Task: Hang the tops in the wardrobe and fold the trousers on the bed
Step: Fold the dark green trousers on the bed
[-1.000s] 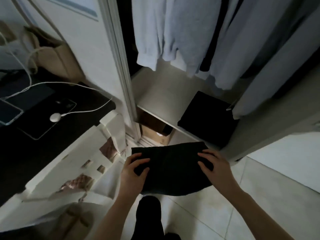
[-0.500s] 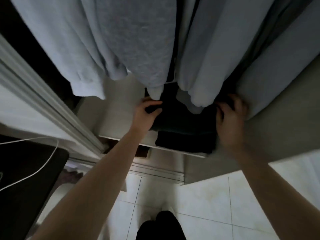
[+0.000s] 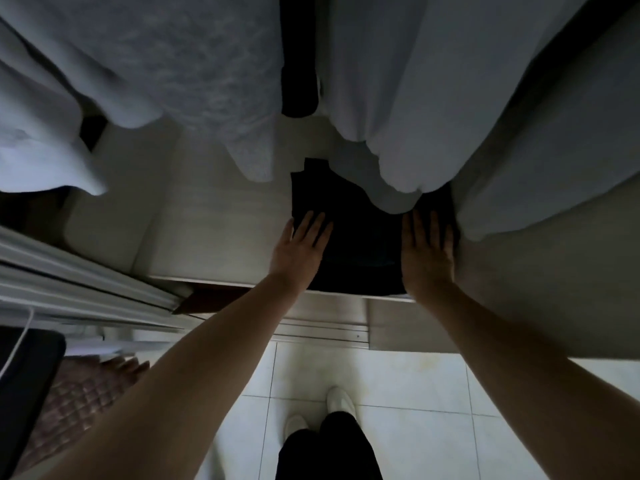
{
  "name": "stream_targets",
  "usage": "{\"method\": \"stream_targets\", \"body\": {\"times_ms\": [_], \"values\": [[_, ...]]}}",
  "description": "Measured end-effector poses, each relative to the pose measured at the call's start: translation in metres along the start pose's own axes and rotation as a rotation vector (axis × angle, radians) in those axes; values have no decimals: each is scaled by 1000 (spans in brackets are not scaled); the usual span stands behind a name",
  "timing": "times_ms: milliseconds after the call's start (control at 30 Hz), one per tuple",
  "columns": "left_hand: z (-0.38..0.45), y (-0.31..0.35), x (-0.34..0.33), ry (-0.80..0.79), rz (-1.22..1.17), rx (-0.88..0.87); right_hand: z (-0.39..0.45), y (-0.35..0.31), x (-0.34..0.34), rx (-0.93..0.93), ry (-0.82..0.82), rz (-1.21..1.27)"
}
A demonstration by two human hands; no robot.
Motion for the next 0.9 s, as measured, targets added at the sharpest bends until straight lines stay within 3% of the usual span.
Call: {"method": "stream_targets", "body": {"times_ms": [133,267,333,433,567,667,900], "values": [[5,-3,-5,-62,-36,-10,2,7,-2,6,22,53],[-2,-7,23,279,-106,-83,2,14,15,-52,138,181],[-15,-9,23,352,-53,-181,-13,15,21,-66,217,198],[-34,-2,6,254,-3,-241,-47,10,2,19,101,145],[-44,3,-9,160,-58,-133,-52,11,-10,32,22,118],[-45,3,-23,-30,-1,-61,-57,10,-11,53,-24,109],[-69,10,-2,-114,-31,60,-77,-1,12,40,-120,155]]}}
Point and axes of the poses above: each hand's wrist, its own z-axis towards the middle knuckle, its own x-axis out of the back of the hand, y = z × x, the point moved 6 cm from there along z, towards the middle knuckle, and after that the axes turned 15 degrees about y, right-handed, at the moved point
